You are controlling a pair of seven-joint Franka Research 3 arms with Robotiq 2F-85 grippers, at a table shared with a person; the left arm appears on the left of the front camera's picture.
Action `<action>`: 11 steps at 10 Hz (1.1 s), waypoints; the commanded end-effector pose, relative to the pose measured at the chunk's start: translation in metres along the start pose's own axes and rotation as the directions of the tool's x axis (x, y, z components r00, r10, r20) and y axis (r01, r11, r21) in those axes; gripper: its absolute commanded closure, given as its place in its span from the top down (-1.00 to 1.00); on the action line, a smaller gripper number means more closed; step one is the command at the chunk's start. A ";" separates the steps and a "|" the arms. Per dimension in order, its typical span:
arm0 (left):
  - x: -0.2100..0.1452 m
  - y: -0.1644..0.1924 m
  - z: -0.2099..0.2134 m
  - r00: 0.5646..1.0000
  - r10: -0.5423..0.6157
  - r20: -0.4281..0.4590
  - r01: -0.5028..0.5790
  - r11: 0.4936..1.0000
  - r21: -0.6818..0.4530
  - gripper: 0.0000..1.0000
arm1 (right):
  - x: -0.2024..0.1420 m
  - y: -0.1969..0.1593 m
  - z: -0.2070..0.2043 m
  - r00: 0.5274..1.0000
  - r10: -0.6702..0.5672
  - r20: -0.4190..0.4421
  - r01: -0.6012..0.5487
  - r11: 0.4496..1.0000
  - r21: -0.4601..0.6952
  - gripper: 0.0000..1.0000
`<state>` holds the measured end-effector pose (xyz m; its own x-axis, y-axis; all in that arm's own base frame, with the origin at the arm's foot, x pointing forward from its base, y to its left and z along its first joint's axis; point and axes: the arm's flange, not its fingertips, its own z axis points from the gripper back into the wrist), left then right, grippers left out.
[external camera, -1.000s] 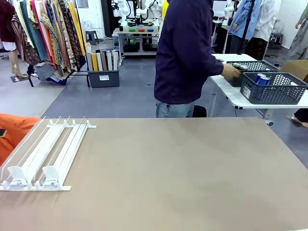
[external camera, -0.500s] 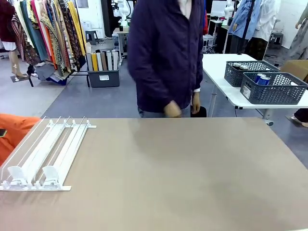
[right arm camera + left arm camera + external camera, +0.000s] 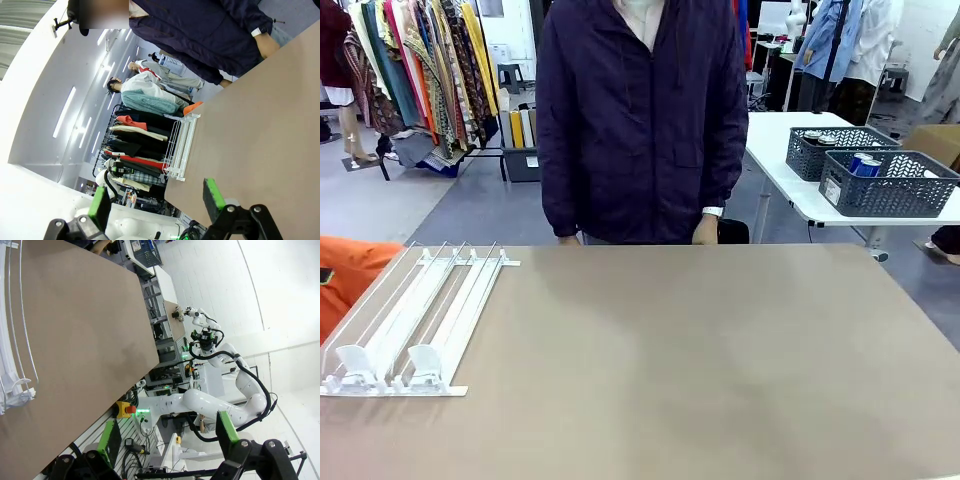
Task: Retrieve and store the cans from the dispenser.
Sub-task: Pick up one can from the Automatic Can Dispenser and place it in the middle of the table.
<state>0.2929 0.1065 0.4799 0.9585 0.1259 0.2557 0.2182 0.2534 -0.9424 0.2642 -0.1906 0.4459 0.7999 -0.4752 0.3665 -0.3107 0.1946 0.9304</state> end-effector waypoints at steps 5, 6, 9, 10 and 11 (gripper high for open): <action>0.001 -0.003 -0.001 1.000 -0.008 0.012 0.008 1.000 -0.016 1.00 | 0.005 0.004 -0.003 1.000 0.006 0.021 -0.006 1.000 0.019 1.00; 0.001 -0.003 -0.001 1.000 -0.008 0.012 0.008 1.000 -0.016 1.00 | 0.005 0.004 -0.003 1.000 0.006 0.021 -0.006 1.000 0.019 1.00; 0.001 -0.003 -0.001 1.000 -0.008 0.012 0.008 1.000 -0.016 1.00 | 0.005 0.004 -0.003 1.000 0.006 0.021 -0.006 1.000 0.019 1.00; 0.001 -0.003 -0.001 1.000 -0.008 0.012 0.008 1.000 -0.016 1.00 | 0.005 0.004 -0.003 1.000 0.006 0.021 -0.006 1.000 0.019 1.00; 0.001 -0.003 -0.001 1.000 -0.008 0.012 0.008 1.000 -0.016 1.00 | 0.005 0.004 -0.003 1.000 0.006 0.021 -0.006 1.000 0.019 1.00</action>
<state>0.2929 0.1065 0.4799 0.9585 0.1258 0.2557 0.2182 0.2533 -0.9425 0.2642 -0.1906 0.4459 0.7999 -0.4752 0.3665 -0.3107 0.1945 0.9304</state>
